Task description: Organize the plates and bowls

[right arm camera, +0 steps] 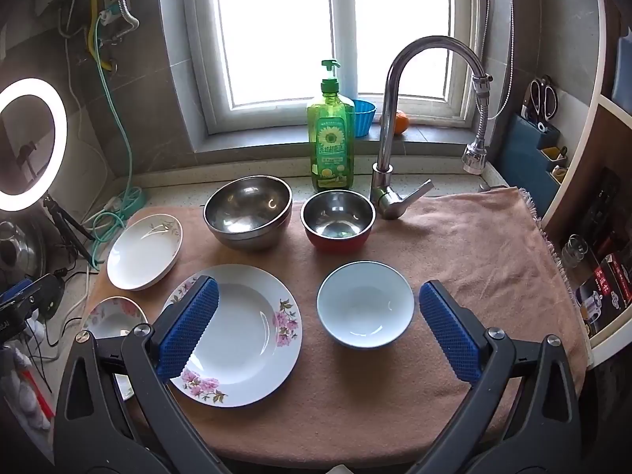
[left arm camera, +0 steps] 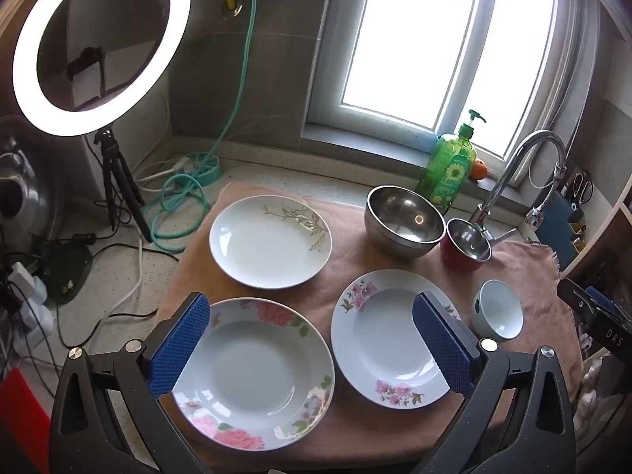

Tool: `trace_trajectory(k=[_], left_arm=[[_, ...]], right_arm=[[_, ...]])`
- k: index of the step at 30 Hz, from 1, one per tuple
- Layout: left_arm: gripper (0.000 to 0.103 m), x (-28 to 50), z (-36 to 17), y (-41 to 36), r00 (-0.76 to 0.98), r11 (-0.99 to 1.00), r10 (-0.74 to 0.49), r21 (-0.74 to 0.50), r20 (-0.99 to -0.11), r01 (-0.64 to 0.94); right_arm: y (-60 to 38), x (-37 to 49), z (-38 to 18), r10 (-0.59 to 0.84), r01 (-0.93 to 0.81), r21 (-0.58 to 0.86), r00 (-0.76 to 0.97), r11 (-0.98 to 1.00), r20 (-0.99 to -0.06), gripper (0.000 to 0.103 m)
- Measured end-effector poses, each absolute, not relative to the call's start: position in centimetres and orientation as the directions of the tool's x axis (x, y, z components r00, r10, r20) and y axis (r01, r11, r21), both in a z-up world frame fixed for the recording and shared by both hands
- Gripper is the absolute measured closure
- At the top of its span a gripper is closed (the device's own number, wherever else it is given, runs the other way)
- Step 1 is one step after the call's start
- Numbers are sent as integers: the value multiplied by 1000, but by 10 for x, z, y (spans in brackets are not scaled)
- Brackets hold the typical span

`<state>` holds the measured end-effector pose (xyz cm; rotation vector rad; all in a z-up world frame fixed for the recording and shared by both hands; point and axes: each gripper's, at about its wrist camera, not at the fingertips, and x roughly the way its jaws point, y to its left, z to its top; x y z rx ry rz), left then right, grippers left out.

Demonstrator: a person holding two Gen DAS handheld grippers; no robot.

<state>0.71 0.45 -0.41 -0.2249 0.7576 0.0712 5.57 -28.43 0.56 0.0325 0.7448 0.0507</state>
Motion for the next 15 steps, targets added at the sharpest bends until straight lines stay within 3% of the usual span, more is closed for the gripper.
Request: trace_trajectory(k=[15], left_arm=[[1,10,-3,3,725,975,-7,-166,-689,-149]], right_arm=[[-278,61,1,66,-44,49,722,998,-689,0]])
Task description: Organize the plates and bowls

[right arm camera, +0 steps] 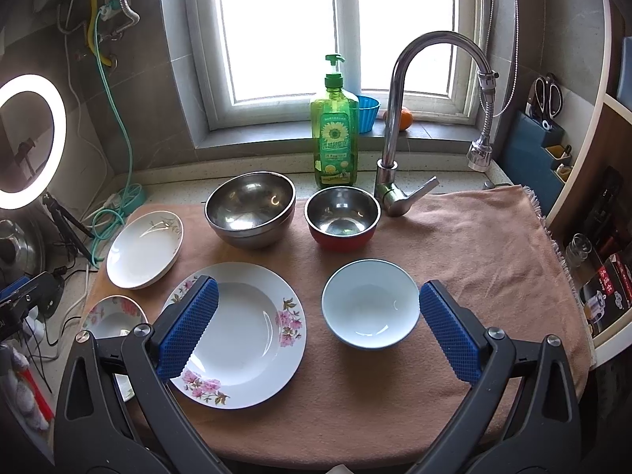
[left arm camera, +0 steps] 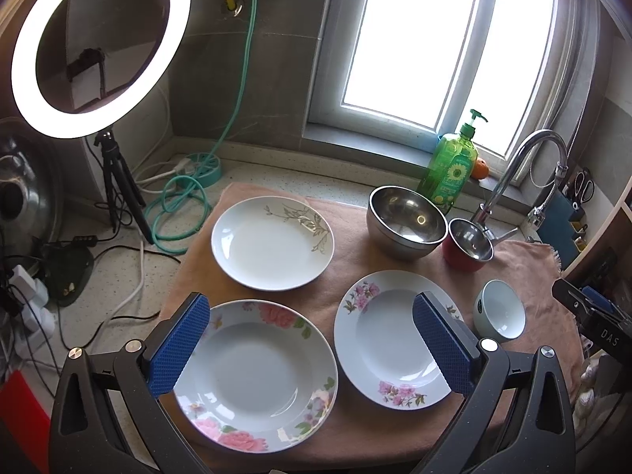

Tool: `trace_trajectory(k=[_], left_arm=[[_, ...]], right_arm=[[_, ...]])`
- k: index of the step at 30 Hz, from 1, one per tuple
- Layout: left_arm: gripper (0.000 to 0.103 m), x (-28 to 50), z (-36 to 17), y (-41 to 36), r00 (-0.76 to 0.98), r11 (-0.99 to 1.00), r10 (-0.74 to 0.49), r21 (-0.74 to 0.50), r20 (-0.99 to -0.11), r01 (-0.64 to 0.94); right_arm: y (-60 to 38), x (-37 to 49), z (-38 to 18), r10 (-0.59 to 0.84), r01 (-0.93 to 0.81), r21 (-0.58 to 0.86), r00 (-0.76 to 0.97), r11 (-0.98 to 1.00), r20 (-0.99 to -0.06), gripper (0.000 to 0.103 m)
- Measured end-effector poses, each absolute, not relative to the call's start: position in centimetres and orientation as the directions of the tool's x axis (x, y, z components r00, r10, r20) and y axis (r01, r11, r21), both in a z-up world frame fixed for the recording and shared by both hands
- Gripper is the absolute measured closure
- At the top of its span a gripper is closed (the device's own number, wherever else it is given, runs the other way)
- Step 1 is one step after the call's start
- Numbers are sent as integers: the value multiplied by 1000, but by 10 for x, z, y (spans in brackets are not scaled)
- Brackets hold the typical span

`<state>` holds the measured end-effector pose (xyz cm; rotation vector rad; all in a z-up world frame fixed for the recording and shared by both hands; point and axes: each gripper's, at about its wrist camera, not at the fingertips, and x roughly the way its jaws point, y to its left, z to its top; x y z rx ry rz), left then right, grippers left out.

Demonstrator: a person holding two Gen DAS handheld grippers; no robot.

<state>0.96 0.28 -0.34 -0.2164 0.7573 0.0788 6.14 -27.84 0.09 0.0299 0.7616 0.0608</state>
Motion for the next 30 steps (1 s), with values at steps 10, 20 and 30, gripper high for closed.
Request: trace_trajectory(k=[10,20,30], left_arm=[[1,11,-4,2,724,974,-15,-173,-689,-144],[1,15,-3,2,720,975,-22,-173,-693,-137],[1,18,-4,2,716,976,-25,-173,-697,-135]], right_arm=[[-278,62,1,67,-43,51,721,998,-690,0],[-279,64,-2,69,-46,51,715,998,-695,0],[-278,65,-4,70,-46,53,712,998,-699,0]])
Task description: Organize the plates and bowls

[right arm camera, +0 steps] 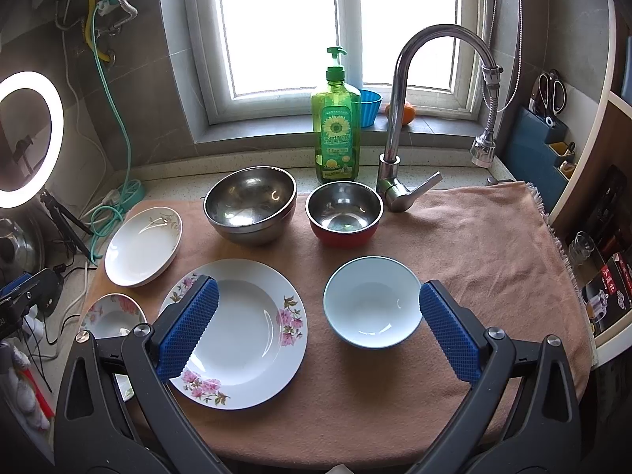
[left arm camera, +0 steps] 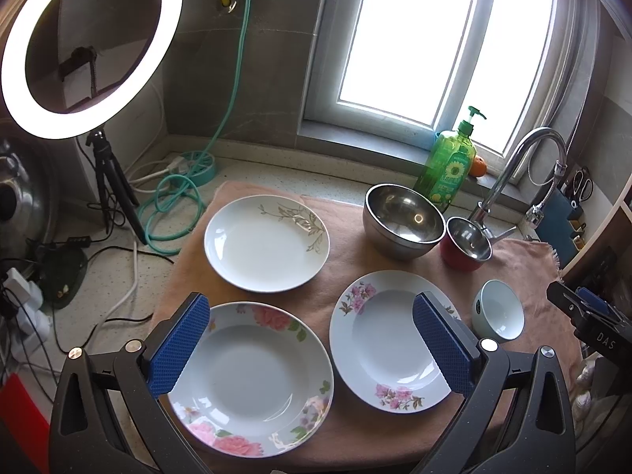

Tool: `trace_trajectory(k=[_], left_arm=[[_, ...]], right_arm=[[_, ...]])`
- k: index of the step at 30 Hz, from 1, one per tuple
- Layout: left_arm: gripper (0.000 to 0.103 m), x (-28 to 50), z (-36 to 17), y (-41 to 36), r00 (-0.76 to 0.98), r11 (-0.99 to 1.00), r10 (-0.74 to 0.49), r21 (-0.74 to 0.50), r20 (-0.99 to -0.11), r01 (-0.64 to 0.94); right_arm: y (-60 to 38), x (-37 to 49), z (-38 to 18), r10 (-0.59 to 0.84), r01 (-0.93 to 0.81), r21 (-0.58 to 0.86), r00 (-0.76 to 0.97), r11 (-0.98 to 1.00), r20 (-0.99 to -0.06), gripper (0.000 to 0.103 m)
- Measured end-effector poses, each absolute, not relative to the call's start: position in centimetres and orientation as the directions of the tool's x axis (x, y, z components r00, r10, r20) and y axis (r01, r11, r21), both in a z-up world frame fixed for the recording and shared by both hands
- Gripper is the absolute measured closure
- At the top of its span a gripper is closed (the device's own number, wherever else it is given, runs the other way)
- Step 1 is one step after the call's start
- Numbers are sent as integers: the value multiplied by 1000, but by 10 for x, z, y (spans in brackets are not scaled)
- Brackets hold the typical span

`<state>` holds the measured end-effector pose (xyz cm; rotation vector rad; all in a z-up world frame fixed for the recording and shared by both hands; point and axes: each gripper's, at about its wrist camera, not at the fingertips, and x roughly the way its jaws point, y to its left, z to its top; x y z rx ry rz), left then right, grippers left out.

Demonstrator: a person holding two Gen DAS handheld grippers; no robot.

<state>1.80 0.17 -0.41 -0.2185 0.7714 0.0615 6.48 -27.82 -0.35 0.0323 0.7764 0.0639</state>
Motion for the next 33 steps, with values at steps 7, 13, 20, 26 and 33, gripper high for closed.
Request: trace_trajectory(k=[7,13,20,26,33], left_arm=[[1,20,-4,3,716,975,-26,-175,-697,-136],[1,20,-4,3,716,975,-26,-176,-698,-136],[1,20,-4,3,716,975,-26,-176,-697,-136],[1,21,-3,2,716,975,-28,-175,-698,-133],[1,24,-3,1,715,976,-30,-176,-698,-131]], right_arm=[[-278,66,-4,68,-45,52,712,998,-698,0],[-277,66,-4,68,-45,52,711,998,-700,0],[-277,67,-6,68,-45,52,709,998,-702,0],[-276,68,-7,67,-45,50,708,998,-703,0],[-276,69,-8,66,-44,50,706,998,-705,0]])
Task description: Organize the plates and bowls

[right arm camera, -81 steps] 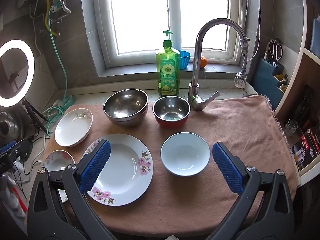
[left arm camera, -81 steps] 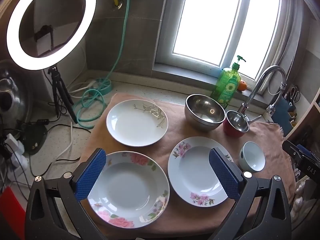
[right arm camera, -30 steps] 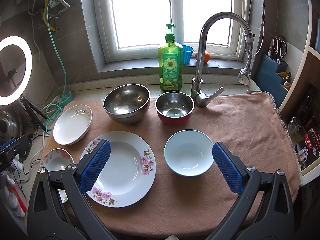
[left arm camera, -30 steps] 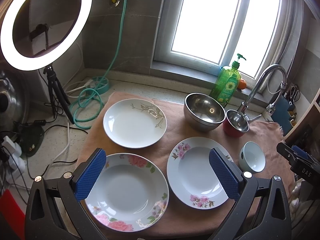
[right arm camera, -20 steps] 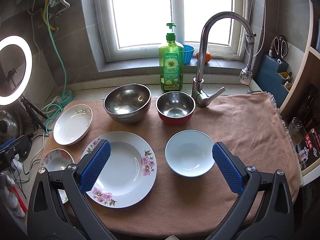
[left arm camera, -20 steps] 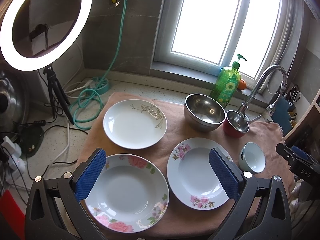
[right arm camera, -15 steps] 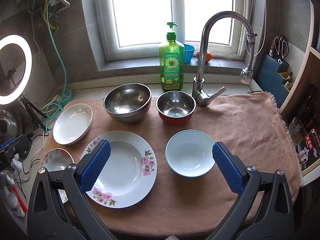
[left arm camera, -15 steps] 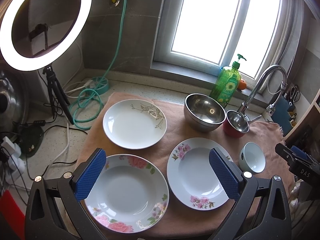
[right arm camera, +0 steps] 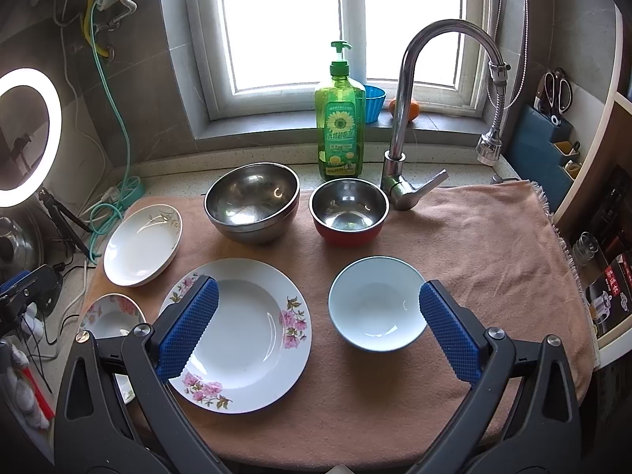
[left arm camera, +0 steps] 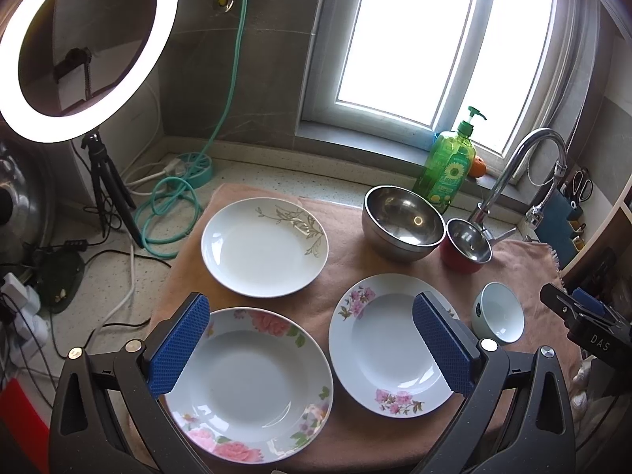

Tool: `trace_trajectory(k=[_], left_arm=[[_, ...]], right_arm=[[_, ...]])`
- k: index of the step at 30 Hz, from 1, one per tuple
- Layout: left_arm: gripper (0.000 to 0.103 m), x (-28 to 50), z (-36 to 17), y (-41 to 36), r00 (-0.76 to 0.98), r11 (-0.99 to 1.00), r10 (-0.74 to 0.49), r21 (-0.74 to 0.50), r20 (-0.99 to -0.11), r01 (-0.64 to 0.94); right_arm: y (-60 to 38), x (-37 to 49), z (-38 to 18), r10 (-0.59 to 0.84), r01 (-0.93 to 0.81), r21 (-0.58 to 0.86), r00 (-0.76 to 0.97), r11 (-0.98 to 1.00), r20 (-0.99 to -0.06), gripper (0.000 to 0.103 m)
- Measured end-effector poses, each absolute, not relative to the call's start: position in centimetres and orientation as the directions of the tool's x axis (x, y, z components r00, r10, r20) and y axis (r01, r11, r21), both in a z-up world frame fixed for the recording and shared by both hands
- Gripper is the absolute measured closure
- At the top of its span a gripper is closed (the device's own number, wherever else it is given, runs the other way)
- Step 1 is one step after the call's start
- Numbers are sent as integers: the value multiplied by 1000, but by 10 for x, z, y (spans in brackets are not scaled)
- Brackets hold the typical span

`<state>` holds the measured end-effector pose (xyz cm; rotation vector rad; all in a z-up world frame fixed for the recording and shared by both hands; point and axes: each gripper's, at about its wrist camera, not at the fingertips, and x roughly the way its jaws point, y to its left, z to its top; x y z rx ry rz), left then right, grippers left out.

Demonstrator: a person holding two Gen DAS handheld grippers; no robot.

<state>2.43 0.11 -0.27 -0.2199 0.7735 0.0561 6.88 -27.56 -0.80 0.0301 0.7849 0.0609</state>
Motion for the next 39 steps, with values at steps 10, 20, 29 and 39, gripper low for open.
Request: trace_trajectory(k=[10,20,29,39], left_arm=[[1,33,-15,2,686,975,-64,-190,-724,-110],[2,47,-32,-7,639,981,-115,-189,-761,-48],[16,69,-51,-14,577,977,-186,-213,-795,22],[46,99,-80,-22,472,963,-269,-253,-840,98]], right_arm=[[-280,74,-29,98,-49,87,658,995,-747,0],[-297,72,-57,135,-31,144,583,989,-801,0],[-306,66,-80,167,0,195,524,981,-835,9],[-294,68,-112,263,-38,272,418,962,-870,29]])
